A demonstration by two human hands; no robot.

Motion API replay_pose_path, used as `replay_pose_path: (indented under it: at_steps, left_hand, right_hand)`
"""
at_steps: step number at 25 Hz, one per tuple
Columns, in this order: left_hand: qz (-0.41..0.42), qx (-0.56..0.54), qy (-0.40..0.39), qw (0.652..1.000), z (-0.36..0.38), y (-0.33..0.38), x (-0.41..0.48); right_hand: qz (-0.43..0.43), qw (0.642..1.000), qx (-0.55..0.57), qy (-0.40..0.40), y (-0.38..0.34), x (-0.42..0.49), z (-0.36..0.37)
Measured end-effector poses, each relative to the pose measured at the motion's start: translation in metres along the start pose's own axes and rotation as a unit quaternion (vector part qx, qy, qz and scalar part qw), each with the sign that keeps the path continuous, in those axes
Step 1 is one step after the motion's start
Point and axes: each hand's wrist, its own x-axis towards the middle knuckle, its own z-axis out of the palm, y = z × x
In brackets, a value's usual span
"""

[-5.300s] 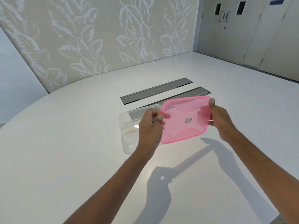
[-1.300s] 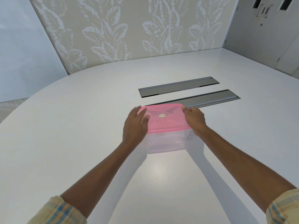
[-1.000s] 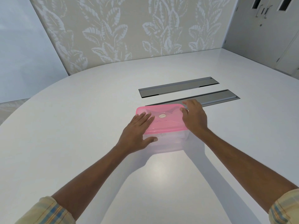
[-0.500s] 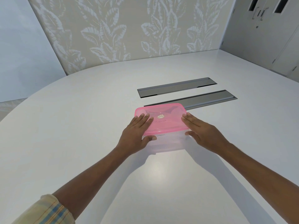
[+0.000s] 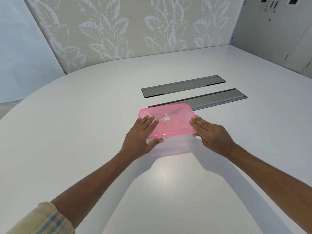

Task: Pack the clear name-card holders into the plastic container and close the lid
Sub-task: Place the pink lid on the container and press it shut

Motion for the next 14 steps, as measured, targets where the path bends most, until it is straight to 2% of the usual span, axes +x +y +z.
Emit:
replay_pose_path:
  at_steps: [3,6,8,9,10,12,14]
  left_hand:
    - [-0.009,0.004,-0.01,1.0,-0.001,-0.001,-0.001]
    - [-0.007,0.011,-0.009,1.0,-0.001,0.0,0.0]
    - [-0.004,0.011,-0.004,1.0,-0.001,0.001,0.001]
    - [-0.004,0.011,-0.005,1.0,-0.002,0.001,0.001]
    - [-0.004,0.012,-0.008,1.0,-0.003,0.0,0.0]
    - [-0.006,0.016,-0.017,1.0,-0.004,0.0,0.001]
    - [-0.007,0.021,-0.019,1.0,-0.005,0.002,0.001]
  right_hand:
    - [0.038,0.999,0.024,0.007,-0.007,0.002,-0.003]
    - [0.179,0.975,0.136,0.0,-0.023,0.007,-0.009]
    - [0.324,0.917,0.232,0.016,-0.034,0.023,-0.013]
    - [0.399,0.884,0.244,0.013,-0.036,0.035,-0.013]
    - [0.473,0.85,0.234,-0.015,-0.035,0.048,-0.012]
    - [0.591,0.765,0.22,-0.131,-0.029,0.073,-0.015]
    - [0.639,0.704,0.224,-0.215,-0.023,0.094,-0.021]
